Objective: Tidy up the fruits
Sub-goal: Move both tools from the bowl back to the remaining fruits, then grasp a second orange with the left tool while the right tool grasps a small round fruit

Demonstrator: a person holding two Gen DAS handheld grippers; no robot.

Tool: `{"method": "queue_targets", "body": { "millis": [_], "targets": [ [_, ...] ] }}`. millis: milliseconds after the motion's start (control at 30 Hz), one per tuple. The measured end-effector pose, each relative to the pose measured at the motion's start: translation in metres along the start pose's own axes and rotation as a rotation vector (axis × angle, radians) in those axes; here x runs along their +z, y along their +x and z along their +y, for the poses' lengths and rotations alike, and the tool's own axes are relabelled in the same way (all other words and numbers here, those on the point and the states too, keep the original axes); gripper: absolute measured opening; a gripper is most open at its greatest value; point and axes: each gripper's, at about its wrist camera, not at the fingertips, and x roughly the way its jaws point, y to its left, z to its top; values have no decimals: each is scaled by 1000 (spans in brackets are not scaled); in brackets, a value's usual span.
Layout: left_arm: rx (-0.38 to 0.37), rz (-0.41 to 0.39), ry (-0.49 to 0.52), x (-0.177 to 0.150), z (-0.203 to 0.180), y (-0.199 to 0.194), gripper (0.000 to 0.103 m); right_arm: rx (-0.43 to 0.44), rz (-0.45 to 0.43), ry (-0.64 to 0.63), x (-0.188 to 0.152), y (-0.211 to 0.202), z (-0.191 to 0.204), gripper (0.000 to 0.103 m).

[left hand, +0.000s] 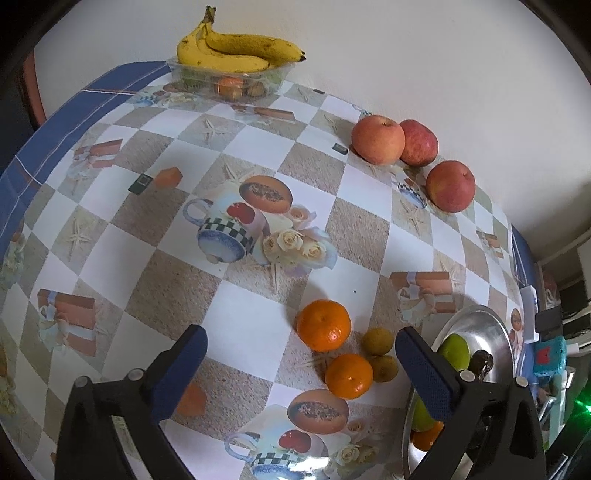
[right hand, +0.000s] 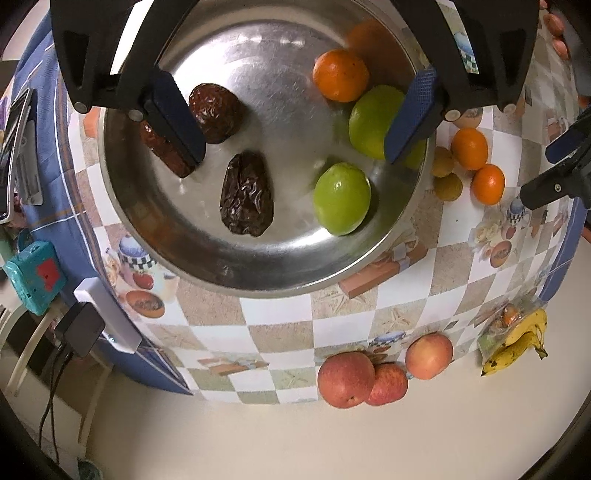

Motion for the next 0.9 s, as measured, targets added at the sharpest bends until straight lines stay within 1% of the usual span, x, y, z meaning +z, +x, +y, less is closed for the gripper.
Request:
{"method": "queue_targets", "body": {
  "millis": [267,433,500,533,600,667,733,767,800,833,867,900],
  "targets": [
    [-33,-37,-31,9,12,-2,103,93,-39,-14,7,-9,18,97],
    [-26,-60,-41,20,23,-4,103,136,-53,-24,19,-15,37,97],
    [-30,-63,-71,24,30,-6,103,176,-44,-18,23,-14,44,97],
    [-53,-73,-98,27,35,-8,103,199,-40,-20,25,-13,49,97],
    [-84,-82,-126,31,41,-10,103,204,-39,-42,27,-11,58,97],
    [-80,-63,-135,36,44,-8,103,196,-38,-75,29,-8,69,97],
    [-89,-48,-168,38,48,-4,103,205,-48,-100,31,-7,78,96],
    [-101,-39,-181,38,50,-2,102,213,-57,-107,32,-7,81,95],
    [-114,-26,-191,39,51,2,102,220,-61,-115,34,-7,84,90],
    [-125,-17,-194,40,51,5,102,228,-66,-125,35,-6,87,86],
    [-139,-13,-187,41,49,7,101,231,-69,-133,36,-6,89,80],
    [-149,-10,-175,42,47,8,98,234,-72,-142,37,-5,93,76]
  ]
}}
